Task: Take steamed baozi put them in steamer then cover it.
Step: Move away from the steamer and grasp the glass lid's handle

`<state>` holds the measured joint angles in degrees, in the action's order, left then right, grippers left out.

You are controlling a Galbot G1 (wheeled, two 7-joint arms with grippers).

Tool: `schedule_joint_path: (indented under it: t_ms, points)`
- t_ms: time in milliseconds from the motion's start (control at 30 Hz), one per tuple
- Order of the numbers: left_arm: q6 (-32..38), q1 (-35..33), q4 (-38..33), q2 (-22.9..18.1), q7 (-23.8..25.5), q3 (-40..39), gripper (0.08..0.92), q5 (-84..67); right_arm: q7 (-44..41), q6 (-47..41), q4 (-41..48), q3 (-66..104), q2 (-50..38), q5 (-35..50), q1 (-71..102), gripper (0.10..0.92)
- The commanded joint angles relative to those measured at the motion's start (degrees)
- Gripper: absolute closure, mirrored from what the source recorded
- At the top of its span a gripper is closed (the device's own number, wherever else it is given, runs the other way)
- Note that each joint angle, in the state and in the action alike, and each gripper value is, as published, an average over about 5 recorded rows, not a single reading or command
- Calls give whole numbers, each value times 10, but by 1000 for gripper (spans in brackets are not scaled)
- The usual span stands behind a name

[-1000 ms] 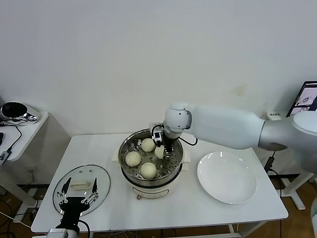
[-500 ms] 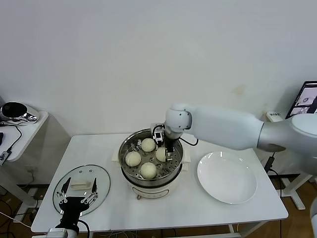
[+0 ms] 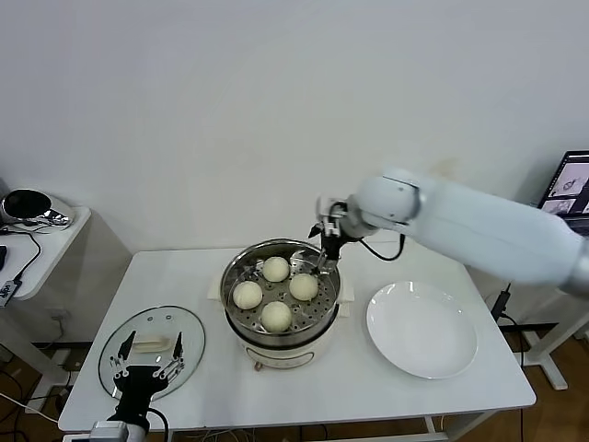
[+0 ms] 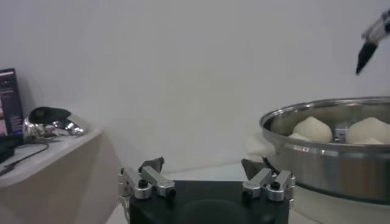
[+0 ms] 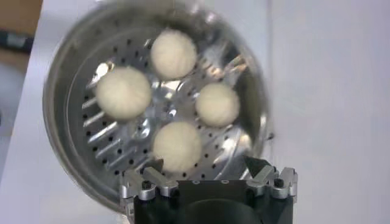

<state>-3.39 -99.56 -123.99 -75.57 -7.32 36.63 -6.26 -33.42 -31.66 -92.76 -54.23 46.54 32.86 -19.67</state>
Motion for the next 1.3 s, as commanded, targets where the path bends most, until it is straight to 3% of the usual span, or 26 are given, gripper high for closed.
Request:
schedule_joint_path:
  t_ms: [33,233,600,900,1300]
  points:
    - [1,1,18,-5,-1,2,177,2,308,250,-107,474,-139,26,542,203]
    - [10,-2,33,-13,-10,2,177,38,279,408,-92,791,25,-144,819,203]
    - [88,-10,116,7,-33,54,177,313,249,448,-170,1017,280,-278,1018,203]
    - [127,-52,177,69,-61,122,177,631,282,446,-194,1094,325,-254,1095,203]
    - [147,92,311,122,-60,80,177,710,295,455,-195,1117,353,-255,1108,203]
